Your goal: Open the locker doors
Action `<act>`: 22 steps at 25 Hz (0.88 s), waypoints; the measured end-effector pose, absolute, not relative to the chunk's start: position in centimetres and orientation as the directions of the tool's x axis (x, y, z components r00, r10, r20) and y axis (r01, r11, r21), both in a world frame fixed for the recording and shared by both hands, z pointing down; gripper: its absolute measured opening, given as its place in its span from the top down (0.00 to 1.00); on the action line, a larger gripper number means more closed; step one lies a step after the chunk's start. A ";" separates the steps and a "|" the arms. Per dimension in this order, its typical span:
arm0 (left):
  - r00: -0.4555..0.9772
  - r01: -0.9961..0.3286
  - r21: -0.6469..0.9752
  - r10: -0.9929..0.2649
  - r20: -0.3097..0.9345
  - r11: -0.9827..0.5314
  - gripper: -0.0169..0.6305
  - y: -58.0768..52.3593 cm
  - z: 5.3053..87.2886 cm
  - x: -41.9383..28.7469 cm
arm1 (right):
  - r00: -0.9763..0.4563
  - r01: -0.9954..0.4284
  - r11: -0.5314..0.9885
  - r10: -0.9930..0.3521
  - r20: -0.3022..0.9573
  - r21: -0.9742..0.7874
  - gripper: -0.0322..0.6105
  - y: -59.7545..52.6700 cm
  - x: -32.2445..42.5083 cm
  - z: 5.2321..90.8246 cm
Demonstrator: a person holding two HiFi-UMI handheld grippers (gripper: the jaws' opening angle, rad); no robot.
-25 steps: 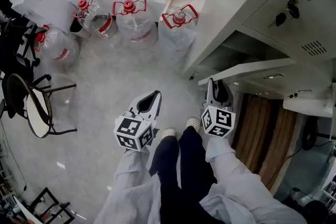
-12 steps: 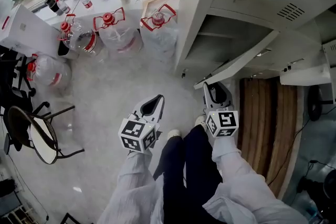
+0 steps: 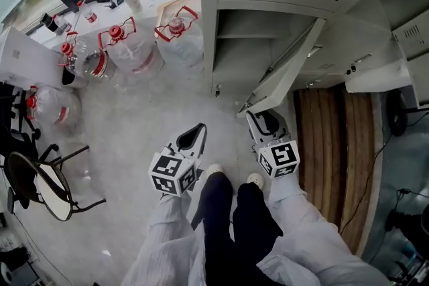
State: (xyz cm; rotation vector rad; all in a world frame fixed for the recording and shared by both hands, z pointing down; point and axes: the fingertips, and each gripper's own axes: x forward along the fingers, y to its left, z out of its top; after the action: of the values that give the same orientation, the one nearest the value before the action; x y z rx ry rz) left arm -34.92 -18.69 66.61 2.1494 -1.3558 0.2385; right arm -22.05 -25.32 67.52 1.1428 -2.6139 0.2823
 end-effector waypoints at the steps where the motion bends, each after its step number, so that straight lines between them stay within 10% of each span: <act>1: 0.471 -0.871 0.372 -0.763 0.442 -0.321 0.95 -18.7 66.7 -34.3 | -0.663 -0.728 0.683 -0.674 0.325 -0.069 0.75 -25.2 -21.7 67.6; 22: 0.360 -0.910 0.365 -0.811 0.462 -0.196 0.95 -13.1 66.7 -24.9 | -0.871 -0.439 0.896 -0.407 0.274 -0.063 0.75 -22.6 -13.5 67.7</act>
State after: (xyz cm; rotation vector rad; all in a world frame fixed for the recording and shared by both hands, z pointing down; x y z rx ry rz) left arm -24.95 -13.11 66.73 2.0430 -1.4863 0.2213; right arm -13.47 -22.58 67.73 0.6379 -2.8079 0.1802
